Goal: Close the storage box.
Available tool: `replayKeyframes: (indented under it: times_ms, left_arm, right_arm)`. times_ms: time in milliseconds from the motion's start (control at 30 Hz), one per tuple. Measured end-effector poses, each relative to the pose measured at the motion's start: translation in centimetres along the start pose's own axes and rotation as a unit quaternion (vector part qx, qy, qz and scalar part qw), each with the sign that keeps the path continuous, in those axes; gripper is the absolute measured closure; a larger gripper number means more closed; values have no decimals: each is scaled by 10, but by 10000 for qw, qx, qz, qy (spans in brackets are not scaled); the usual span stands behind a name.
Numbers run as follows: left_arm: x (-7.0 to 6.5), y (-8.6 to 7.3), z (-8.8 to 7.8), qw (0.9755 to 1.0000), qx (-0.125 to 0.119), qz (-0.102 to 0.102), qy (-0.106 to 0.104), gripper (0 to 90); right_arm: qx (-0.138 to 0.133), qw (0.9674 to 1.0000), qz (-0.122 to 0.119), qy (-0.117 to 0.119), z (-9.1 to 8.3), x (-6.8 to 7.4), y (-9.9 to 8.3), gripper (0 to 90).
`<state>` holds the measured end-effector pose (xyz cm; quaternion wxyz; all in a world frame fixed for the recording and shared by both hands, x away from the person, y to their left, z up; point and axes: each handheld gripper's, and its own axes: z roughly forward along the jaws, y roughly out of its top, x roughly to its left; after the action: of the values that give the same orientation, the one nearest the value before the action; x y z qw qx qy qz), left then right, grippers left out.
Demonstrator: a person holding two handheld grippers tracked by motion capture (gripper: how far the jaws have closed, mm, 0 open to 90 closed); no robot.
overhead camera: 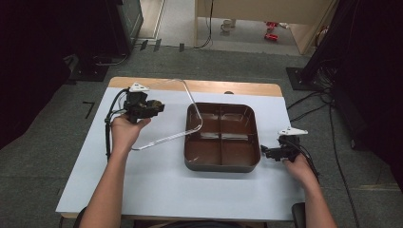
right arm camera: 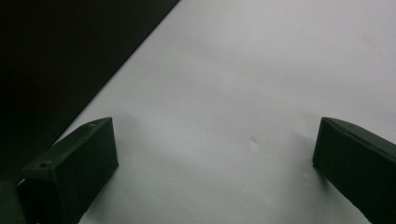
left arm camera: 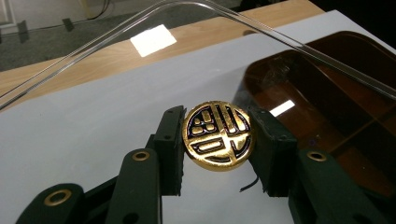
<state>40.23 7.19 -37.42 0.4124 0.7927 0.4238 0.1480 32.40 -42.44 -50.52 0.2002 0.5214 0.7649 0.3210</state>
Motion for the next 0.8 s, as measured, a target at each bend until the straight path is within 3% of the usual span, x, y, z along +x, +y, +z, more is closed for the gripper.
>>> replayKeyframes:
  times_ms: [133,167,367,667,800]
  left_arm:
    - [-15,1,7,9999,-48,136,-90,593]
    - [-24,1,11,9996,-94,204,-166,593]
    - [-48,2,23,9983,-7,476,-349,593]
    - [-73,0,42,9957,36,700,-607,593]
    - [-86,0,55,9931,108,898,-750,593]
  right_arm:
    - [2,10000,15,-2,0,0,0,0]
    - [-1,10000,14,-2,0,0,0,0]
    - [6,10000,30,2,0,0,0,0]
    - [1,10000,12,2,0,0,0,0]
    - [3,10000,10,1,0,0,0,0]
